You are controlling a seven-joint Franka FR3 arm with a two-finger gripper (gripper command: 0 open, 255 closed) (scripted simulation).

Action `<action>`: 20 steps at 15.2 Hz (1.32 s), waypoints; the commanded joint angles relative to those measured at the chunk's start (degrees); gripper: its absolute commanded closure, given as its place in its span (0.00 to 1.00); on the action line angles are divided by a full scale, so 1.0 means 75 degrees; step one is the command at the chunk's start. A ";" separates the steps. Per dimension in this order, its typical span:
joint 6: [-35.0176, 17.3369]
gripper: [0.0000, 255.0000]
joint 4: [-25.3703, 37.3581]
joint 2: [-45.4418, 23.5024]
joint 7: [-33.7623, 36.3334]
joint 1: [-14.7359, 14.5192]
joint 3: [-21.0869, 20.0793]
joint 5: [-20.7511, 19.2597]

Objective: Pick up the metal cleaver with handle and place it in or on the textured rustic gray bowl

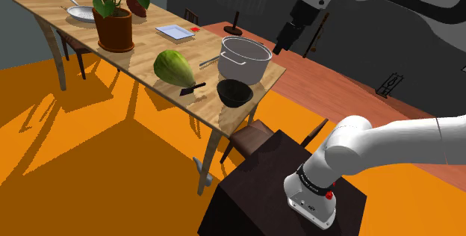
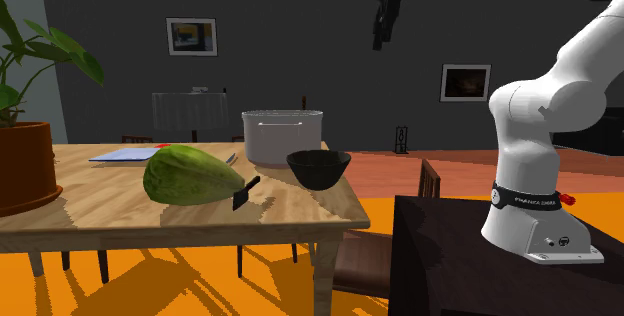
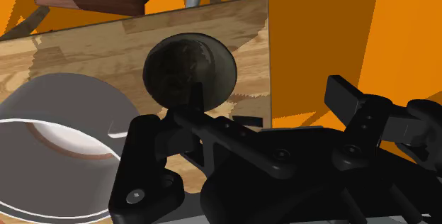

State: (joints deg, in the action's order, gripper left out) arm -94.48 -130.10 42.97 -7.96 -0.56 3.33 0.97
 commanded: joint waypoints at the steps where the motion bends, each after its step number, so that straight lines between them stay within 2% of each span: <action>1: 0.0000 0.00 0.0000 0.0000 0.0000 0.0000 0.0000 0.0000; 6: -0.1044 0.00 -0.0312 -0.0784 -0.1773 -0.0325 0.0822 -0.0207; 11: -0.2012 0.00 -0.0245 -0.1913 -0.3574 -0.0715 0.1605 -0.0192; 15: -0.2672 0.00 0.0062 -0.3010 -0.5073 -0.1064 0.2168 0.0056; 20: -0.3268 0.00 0.0730 -0.4562 -0.7040 -0.1439 0.2688 0.0715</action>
State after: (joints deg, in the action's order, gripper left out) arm -118.01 -125.58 11.16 -57.40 -10.83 22.77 5.18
